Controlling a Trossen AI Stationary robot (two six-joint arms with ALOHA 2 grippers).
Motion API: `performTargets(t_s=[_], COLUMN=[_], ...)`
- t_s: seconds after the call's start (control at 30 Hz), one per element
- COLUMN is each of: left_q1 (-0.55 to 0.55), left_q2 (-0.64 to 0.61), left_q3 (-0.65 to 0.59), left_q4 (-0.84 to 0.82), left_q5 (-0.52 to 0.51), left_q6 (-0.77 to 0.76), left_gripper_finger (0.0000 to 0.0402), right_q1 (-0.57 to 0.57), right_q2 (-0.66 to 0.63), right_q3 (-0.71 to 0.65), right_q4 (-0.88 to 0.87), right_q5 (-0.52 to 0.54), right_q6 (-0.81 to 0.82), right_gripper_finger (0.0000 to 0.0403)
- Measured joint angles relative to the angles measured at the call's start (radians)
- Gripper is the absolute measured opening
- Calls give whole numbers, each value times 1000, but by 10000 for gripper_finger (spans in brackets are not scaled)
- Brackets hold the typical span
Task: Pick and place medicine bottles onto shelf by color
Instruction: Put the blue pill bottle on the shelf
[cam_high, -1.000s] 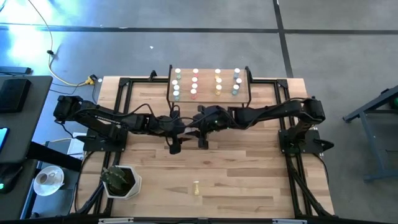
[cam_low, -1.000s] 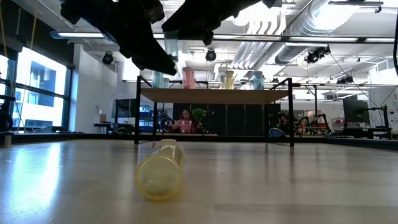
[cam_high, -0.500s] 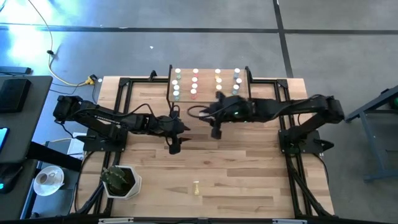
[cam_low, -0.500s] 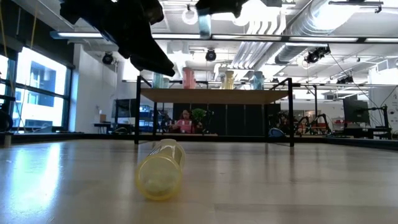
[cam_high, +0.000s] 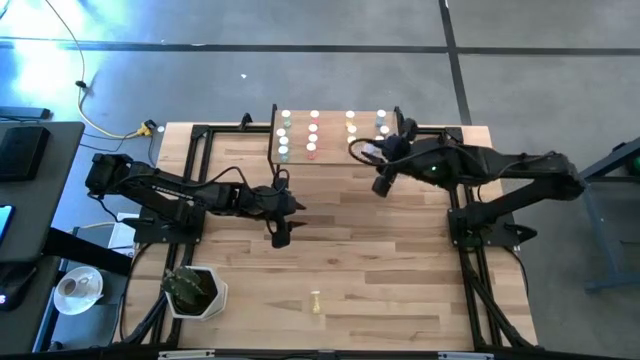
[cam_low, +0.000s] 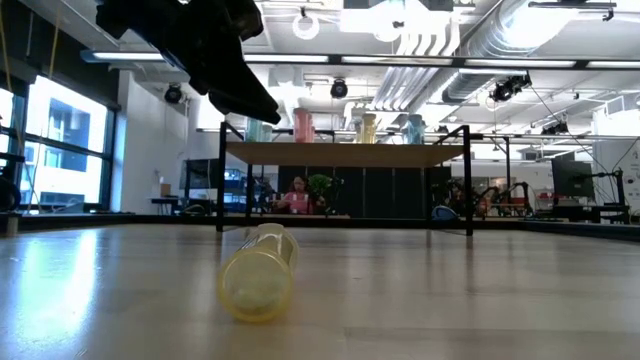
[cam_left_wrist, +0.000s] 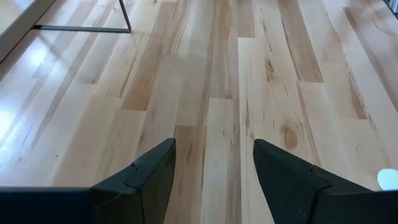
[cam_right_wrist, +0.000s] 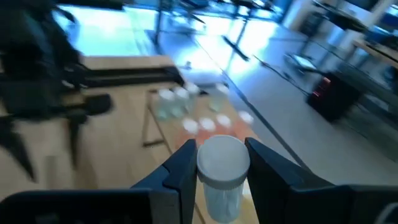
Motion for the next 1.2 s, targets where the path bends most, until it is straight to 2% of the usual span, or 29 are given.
performTargets(t_s=[0.1, 0.4, 0.6, 0.77, 1.0, 1.2], left_q1=[0, 0, 0, 0, 0, 0], left_q2=[0, 0, 0, 0, 0, 0], left_q3=[0, 0, 0, 0, 0, 0], left_q4=[0, 1, 1, 1, 1, 1], left_q5=[0, 0, 0, 0, 0, 0], left_q6=[0, 34, 35, 35, 35, 35], left_gripper_finger=[207, 205, 207, 207, 207, 207], right_q1=[-11, -87, -106, -130, -193, -224], right_q2=[-17, -128, -187, -196, -196, -196], right_q3=[-106, -451, -608, -672, -682, -682], right_q4=[49, 314, 483, 525, 511, 470], right_q5=[49, 53, 53, 54, 40, -26], right_q6=[20, 162, 187, 187, 196, 223], right_gripper_finger=[103, 103, 103, 103, 103, 103])
